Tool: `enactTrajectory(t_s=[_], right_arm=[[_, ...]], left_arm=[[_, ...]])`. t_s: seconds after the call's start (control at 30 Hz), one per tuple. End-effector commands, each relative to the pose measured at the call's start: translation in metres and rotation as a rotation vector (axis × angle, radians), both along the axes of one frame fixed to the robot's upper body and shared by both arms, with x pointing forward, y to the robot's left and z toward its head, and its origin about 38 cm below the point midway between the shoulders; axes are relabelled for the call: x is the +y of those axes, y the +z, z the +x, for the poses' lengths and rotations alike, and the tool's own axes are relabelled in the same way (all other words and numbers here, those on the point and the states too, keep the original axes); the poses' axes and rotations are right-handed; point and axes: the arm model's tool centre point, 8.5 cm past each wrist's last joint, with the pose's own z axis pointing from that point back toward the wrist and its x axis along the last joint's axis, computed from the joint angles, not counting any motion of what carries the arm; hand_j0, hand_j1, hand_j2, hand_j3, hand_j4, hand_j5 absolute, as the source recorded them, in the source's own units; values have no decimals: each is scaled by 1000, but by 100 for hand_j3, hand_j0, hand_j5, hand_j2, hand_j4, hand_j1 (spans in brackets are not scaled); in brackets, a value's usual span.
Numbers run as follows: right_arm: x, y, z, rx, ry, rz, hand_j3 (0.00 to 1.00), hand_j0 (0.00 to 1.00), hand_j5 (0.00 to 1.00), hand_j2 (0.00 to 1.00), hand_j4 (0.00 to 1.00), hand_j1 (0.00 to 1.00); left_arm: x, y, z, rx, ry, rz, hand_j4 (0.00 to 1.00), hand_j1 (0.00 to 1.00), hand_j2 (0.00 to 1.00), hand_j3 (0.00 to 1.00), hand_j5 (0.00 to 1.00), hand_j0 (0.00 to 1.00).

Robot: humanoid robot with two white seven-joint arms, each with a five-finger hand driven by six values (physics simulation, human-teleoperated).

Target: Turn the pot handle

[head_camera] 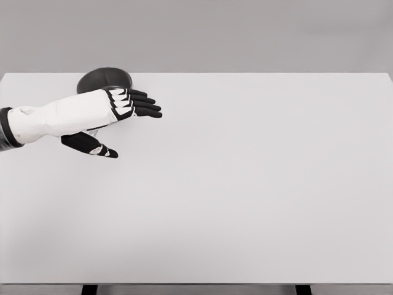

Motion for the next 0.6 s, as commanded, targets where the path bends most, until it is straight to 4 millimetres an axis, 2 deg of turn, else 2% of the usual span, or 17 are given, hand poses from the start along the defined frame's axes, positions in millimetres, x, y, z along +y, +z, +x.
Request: enactTrajectory(t_s=[0.0, 0.23, 0.37, 0.43, 0.5, 0.57], right_arm=[[0, 0, -1, 2, 1, 2, 100, 100, 100, 100, 100, 100], [0, 0, -2, 5, -1, 0, 100, 100, 100, 100, 100, 100], [0, 0, -2, 5, -1, 0, 100, 100, 100, 100, 100, 100], [0, 0, -2, 5, -1, 0, 100, 100, 100, 100, 100, 100], [0, 0, -2, 5, -1, 0, 100, 100, 100, 100, 100, 100], [0, 0, -2, 6, -2, -1, 100, 100, 100, 100, 100, 100]], left_arm=[[1, 0, 0, 6, 2, -4, 100, 100, 100, 100, 100, 100], [-7, 5, 2, -12, -14, -19, 100, 100, 100, 100, 100, 100], [-14, -1, 3, -45, -19, 8, 100, 100, 100, 100, 100, 100], [-28, -10, 4, -47, -26, -26, 100, 100, 100, 100, 100, 100], [-24, -4, 18, -86, 129, -100, 100, 100, 100, 100, 100, 100], [-13, -7, 37, -125, 360, -92, 100, 100, 100, 100, 100, 100]])
